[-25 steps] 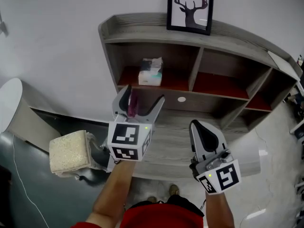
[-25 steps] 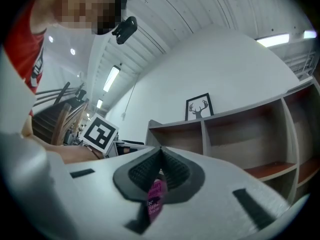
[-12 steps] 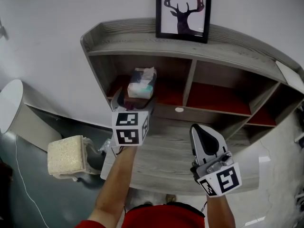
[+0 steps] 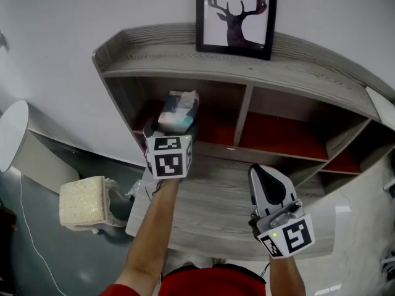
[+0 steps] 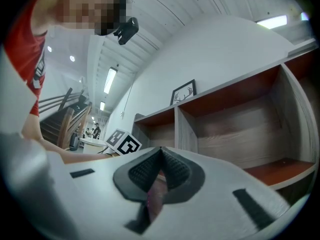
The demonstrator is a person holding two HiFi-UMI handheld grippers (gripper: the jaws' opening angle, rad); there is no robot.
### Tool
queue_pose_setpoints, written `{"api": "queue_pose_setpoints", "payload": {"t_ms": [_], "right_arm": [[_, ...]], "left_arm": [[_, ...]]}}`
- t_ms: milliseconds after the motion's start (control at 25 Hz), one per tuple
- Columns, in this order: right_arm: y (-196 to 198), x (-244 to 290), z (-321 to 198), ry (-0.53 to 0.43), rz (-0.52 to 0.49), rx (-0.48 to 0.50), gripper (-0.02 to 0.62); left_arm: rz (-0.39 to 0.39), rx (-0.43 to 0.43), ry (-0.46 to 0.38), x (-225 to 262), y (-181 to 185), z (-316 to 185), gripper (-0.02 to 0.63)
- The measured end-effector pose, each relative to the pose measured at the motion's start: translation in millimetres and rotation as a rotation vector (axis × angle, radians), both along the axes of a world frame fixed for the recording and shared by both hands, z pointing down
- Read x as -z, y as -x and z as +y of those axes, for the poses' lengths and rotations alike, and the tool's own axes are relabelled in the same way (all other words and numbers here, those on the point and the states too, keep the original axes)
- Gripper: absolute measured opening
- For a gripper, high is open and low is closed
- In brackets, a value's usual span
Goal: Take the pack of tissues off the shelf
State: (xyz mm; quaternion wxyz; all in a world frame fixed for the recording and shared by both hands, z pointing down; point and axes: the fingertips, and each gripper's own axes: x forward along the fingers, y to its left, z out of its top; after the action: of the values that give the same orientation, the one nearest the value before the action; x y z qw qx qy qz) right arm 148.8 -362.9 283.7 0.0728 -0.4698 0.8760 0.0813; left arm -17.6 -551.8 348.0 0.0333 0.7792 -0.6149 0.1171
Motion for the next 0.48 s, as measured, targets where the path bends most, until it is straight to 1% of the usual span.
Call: {"api": "queue_pose_setpoints", "payload": {"t_ms": [120,240,360,480], "right_arm": [[-4,-2,-3,0.005,-0.007,-0.002,0.005],[-4,-5,-3,0.010,-0.011,0.002,0.005],[-3,-7,-2,0.014,-0.014,0.004,0.005],[-3,-6,-1,0.012,-0.018,0.000,0.005]], "left_arm": [[-0.020,0.022,0.002,-1,4,-2,0.460],[-0.016,0.043,-0.005,1,8,-2,0.457],[0.011,0.028,-0.006,3,7,2,0.448],[0.022,0.016,-0.030,8,6,9,0.437]]}}
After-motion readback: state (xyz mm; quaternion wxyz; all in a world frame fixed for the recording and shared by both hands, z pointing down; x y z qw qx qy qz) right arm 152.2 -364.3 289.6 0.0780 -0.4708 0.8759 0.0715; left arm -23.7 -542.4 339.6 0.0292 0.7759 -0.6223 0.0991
